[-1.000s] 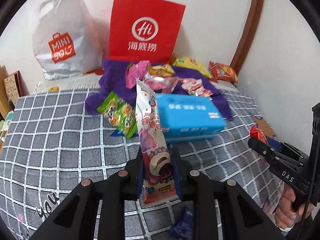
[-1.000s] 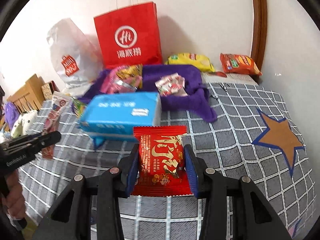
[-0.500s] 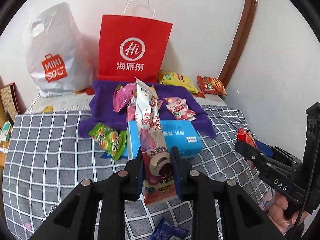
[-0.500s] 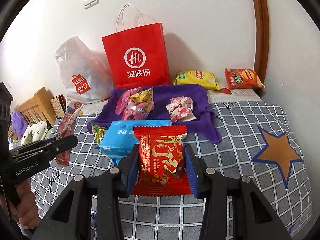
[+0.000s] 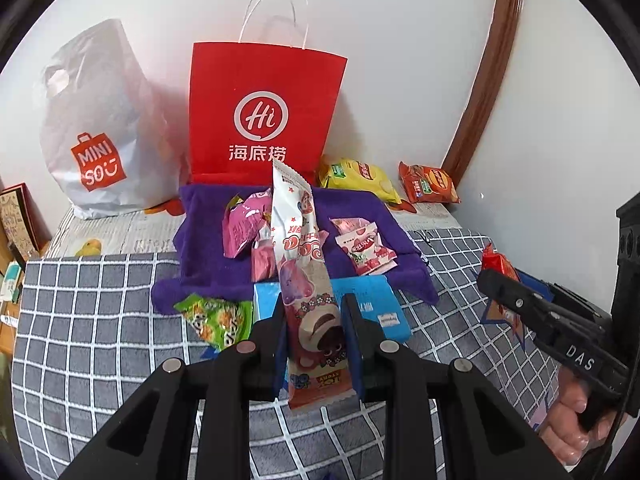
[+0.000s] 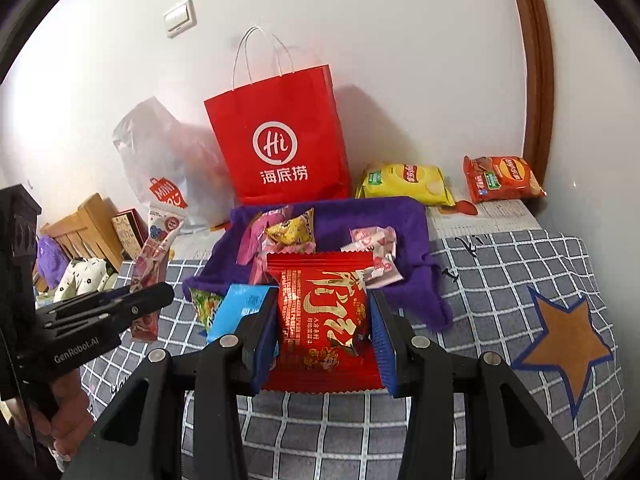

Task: Organize snacks
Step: 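Carry the red packet and pink candy stick over the purple towel with both tools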

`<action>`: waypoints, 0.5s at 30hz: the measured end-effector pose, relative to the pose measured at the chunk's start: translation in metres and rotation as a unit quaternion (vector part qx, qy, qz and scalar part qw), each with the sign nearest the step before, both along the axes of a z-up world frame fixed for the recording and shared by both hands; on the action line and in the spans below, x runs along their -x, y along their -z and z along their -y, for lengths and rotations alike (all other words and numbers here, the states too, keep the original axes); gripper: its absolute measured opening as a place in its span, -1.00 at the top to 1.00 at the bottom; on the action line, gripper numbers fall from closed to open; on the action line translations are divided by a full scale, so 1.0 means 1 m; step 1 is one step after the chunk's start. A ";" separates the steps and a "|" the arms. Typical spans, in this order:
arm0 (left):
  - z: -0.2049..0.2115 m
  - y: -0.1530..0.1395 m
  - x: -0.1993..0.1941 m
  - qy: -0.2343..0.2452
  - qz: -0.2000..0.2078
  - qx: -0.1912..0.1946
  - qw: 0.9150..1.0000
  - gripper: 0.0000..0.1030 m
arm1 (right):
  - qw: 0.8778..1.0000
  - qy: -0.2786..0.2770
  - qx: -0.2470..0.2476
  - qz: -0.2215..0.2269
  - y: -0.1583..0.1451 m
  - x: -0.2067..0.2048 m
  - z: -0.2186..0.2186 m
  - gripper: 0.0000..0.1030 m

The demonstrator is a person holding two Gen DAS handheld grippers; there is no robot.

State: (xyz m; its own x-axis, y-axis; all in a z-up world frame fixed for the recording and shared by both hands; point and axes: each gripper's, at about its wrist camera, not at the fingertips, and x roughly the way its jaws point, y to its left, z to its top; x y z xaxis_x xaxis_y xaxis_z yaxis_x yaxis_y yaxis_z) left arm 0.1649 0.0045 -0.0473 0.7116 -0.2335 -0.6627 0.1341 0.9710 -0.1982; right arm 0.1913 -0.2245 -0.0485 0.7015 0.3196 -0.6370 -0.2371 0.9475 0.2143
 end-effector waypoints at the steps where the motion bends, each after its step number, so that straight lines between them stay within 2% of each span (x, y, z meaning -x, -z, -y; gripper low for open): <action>1: 0.000 0.000 -0.003 0.000 0.001 0.000 1.000 0.54 | 1.000 0.001 0.002 0.001 -0.001 -0.004 0.000 0.17; 15: -0.006 -0.003 -0.031 -0.003 -0.001 0.007 1.000 0.54 | 1.000 -0.001 0.010 0.001 -0.002 -0.030 -0.009 0.17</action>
